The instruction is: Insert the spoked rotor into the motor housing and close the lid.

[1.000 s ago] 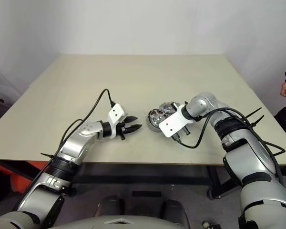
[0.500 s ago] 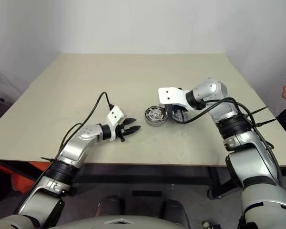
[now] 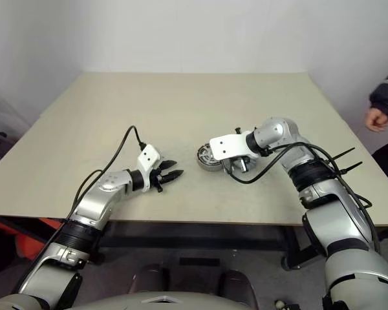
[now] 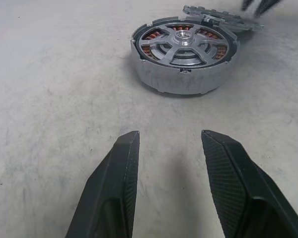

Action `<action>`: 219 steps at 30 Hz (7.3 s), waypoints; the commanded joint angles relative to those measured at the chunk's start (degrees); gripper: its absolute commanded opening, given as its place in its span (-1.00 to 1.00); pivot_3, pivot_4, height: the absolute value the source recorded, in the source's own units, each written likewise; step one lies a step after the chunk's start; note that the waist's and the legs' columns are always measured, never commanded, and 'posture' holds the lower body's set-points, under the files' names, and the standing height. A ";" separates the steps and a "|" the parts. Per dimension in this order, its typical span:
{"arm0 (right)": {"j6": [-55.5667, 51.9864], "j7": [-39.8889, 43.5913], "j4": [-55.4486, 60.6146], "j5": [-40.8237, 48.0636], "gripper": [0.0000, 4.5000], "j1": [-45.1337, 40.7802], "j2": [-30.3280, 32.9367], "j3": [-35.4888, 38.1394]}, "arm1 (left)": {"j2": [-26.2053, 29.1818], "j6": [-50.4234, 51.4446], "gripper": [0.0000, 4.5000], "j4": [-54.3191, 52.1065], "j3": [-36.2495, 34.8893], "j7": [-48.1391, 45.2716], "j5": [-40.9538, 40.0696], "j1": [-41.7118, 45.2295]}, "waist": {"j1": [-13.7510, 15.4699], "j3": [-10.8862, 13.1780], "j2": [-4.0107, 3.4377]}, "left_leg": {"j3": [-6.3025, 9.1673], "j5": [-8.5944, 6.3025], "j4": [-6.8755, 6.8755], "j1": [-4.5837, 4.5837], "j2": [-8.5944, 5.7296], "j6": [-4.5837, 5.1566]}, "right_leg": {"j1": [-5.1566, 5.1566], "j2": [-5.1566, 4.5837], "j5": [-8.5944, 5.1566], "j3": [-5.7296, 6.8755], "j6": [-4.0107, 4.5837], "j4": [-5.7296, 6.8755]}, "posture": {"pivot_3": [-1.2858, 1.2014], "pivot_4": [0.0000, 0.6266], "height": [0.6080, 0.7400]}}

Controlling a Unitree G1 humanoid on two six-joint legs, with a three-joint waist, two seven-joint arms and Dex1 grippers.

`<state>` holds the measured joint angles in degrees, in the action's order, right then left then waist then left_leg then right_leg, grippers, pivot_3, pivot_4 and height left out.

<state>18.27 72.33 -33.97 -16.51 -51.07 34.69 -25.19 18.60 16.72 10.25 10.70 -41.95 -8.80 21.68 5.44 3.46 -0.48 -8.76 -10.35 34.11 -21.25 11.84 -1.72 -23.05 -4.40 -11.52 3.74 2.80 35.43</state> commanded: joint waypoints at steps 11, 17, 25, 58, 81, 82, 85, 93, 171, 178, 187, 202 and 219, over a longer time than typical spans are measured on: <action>7.90 -3.03 -1.51 -2.59 0.99 -1.72 0.52 -0.11 | 0.02 0.39 -0.07 -3.38 -0.84 0.68 -0.22 0.04 | -0.08 0.00 0.00 | 0.00 0.00 0.00 0.00 0.00 0.00 | 0.00 0.00 0.00 0.00 0.00 0.00 | 0.03 -1.00 1.00; 7.61 -3.67 -1.67 -2.84 0.99 -1.60 0.31 0.02 | -0.10 0.41 -0.07 -3.04 -0.84 0.65 -0.17 0.44 | -0.09 0.00 0.00 | 0.00 0.00 0.00 0.00 0.00 0.00 | 0.00 0.00 0.00 0.00 0.00 0.00 | 0.03 -1.00 1.00; 4.54 -4.45 0.96 -1.81 0.99 0.09 -0.12 0.88 | -0.09 0.77 -0.07 -3.20 -0.96 0.79 -0.24 0.35 | -0.08 0.00 0.00 | 0.00 0.00 0.00 0.00 0.00 0.00 | 0.00 0.00 0.00 0.00 0.00 0.00 | 0.03 -1.00 1.00; -23.08 -17.07 14.80 7.81 0.99 9.04 -7.78 10.76 | -2.88 -0.11 -0.07 0.97 -10.11 9.19 -2.71 4.30 | 0.09 0.00 0.00 | 0.00 0.00 -0.02 0.02 -0.01 -0.01 | 0.01 0.01 0.00 -0.01 -0.01 -0.01 | 0.03 -1.00 1.00; -48.20 -29.82 32.74 17.46 -0.32 21.51 -13.83 16.53 | 4.61 -15.50 -0.07 26.24 -4.47 -5.07 5.40 19.60 | 0.29 0.01 0.01 | 0.02 0.33 -0.97 0.19 -0.08 -0.54 | 0.00 0.03 -0.03 0.00 -0.09 -0.49 | 0.03 -1.00 1.00; -48.18 -30.28 33.28 17.32 -0.32 22.04 -13.77 16.35 | 5.24 -17.90 -0.07 28.65 -2.97 -7.00 6.86 21.27 | 0.38 0.01 0.01 | 0.02 0.33 -0.99 0.17 -0.08 -0.54 | 0.00 0.03 -0.01 0.01 -0.05 -0.55 | 0.03 -1.00 1.00; -48.34 -31.39 34.65 17.13 -0.32 23.31 -13.46 16.26 | 6.80 -24.64 -0.07 34.92 0.48 -11.60 10.59 25.54 | 0.46 0.01 0.01 | 0.05 0.36 -1.03 0.12 -0.11 -0.59 | 0.00 0.01 0.01 0.00 -0.04 -0.66 | 0.03 -1.00 1.00; -49.32 -35.83 38.76 17.48 -0.33 27.77 -13.64 17.66 | 10.61 -39.86 0.62 50.87 6.73 -19.94 19.61 39.14 | 0.67 0.03 0.04 | 0.06 0.39 -1.09 0.14 -0.10 -0.65 | 0.00 0.01 0.00 0.00 -0.06 -0.67 | 0.03 -1.00 1.00; -54.58 -54.87 58.94 18.49 -0.33 39.36 -19.82 19.21 | 0.89 -43.79 0.39 68.11 15.62 -17.68 41.60 50.15 | 3.22 0.10 0.16 | 0.14 0.44 -1.09 0.27 -0.12 -0.73 | 0.08 -0.02 0.01 -0.01 -0.07 -0.62 | 0.03 -1.00 1.00; -54.87 -56.57 60.39 17.91 -0.33 40.56 -21.34 18.06 | 1.60 -44.89 0.39 68.07 16.50 -20.13 42.43 51.45 | 3.18 0.11 0.18 | 0.16 0.44 -1.11 0.27 -0.11 -0.73 | 0.07 -0.02 0.00 -0.01 -0.07 -0.63 | 0.03 -1.00 1.00; -55.04 -57.51 61.56 17.95 -0.33 41.05 -22.08 17.45 | 1.89 -46.72 0.39 68.14 17.68 -22.19 43.99 53.76 | 3.28 0.12 0.19 | 0.16 0.44 -1.12 0.27 -0.12 -0.74 | 0.08 -0.03 0.00 -0.01 -0.08 -0.63 | 0.03 -1.00 1.00; -55.64 -57.80 62.43 18.09 -0.33 41.66 -21.73 17.78 | 1.57 -47.18 -0.47 68.18 17.83 -21.95 44.03 54.03 | 3.32 0.12 0.19 | 0.17 0.45 -1.12 0.27 -0.12 -0.74 | 0.08 -0.03 0.00 -0.01 -0.07 -0.63 | 0.03 -1.00 1.00; -56.34 -57.99 63.49 17.90 -0.33 42.69 -21.52 17.29 | 1.83 -47.54 -0.47 68.11 17.46 -16.43 43.87 54.15 | 3.33 0.12 0.20 | 0.17 0.45 -1.12 0.26 -0.13 -0.74 | 0.08 -0.03 0.00 -0.01 -0.08 -0.63 | 0.03 -1.00 1.00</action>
<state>-38.17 14.82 26.68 1.43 -8.02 13.33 -7.92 19.80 -30.23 78.66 28.68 -59.47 35.09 73.52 8.77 3.58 -0.28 -8.60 -9.90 32.99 -20.98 11.72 -2.46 -22.96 -4.43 -11.52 3.73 2.72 34.80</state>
